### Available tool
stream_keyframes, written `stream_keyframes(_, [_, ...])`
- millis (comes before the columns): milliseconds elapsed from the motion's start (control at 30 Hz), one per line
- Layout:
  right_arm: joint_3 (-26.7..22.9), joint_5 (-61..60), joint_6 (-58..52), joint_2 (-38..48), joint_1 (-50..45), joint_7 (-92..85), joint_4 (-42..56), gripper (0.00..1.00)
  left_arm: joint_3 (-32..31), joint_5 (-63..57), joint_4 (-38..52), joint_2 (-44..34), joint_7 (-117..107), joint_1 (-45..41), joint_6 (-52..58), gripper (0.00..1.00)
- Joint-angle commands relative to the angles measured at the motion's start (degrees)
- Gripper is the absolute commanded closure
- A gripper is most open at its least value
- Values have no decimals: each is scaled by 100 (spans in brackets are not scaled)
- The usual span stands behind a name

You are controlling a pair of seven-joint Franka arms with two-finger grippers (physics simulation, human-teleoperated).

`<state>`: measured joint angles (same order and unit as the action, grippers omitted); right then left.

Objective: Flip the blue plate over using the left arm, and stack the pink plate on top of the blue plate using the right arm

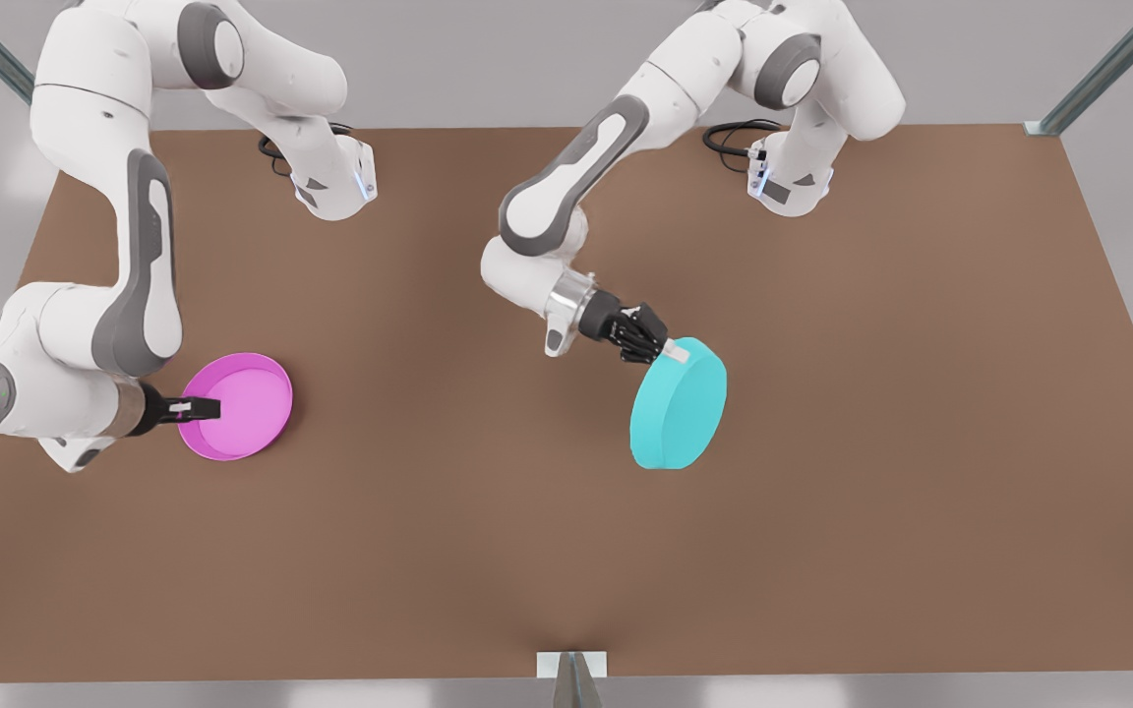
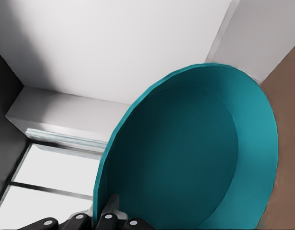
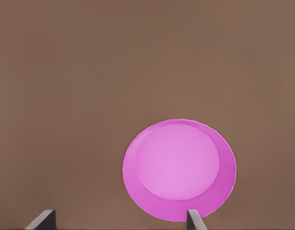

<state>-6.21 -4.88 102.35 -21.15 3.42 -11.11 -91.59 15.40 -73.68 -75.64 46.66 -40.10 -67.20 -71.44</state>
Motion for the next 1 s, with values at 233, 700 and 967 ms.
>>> stream_keyframes(233, [-468,-760,1253,-460,932,-2149,-1106,0,-336,-973,348,1196,-402,-601,702,79])
stream_keyframes(700, [-477,-1552,593,-1787,1390,-2730,-148,0,-925,240,744,1864,-964,-795,676,79])
stream_keyframes(967, [-477,-1569,584,-1893,1381,-2748,-113,1,-951,547,761,1987,-973,-795,342,79])
